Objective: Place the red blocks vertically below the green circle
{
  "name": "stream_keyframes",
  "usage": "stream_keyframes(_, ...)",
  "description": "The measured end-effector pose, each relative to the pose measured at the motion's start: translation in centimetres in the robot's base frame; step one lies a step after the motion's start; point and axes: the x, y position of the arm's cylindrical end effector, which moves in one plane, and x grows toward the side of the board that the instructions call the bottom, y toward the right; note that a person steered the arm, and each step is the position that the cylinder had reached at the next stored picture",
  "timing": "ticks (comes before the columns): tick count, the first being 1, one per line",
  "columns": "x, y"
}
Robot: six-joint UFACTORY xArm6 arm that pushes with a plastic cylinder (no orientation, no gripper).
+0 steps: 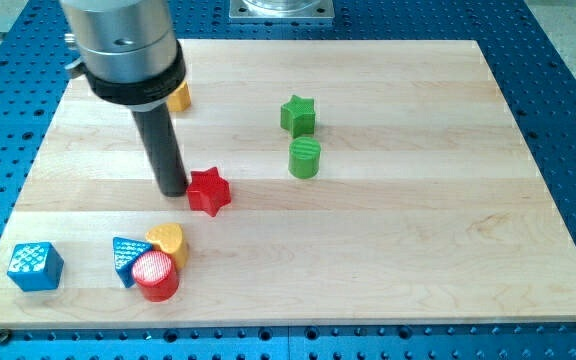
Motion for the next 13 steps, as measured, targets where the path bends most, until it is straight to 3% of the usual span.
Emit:
stream_keyframes(1, 0.0, 4.8)
stream_keyframes(2, -0.2, 5.9)
stream_keyframes(3, 0.9, 1.6)
stream_keyframes(4, 2.7, 2.2)
stream_keyframes(6, 2.5, 10.1)
stream_keyframes(7, 0.3, 9.7)
stream_keyframes(11, 4.2, -6.7)
stream_keyframes(13, 9.0, -9.8)
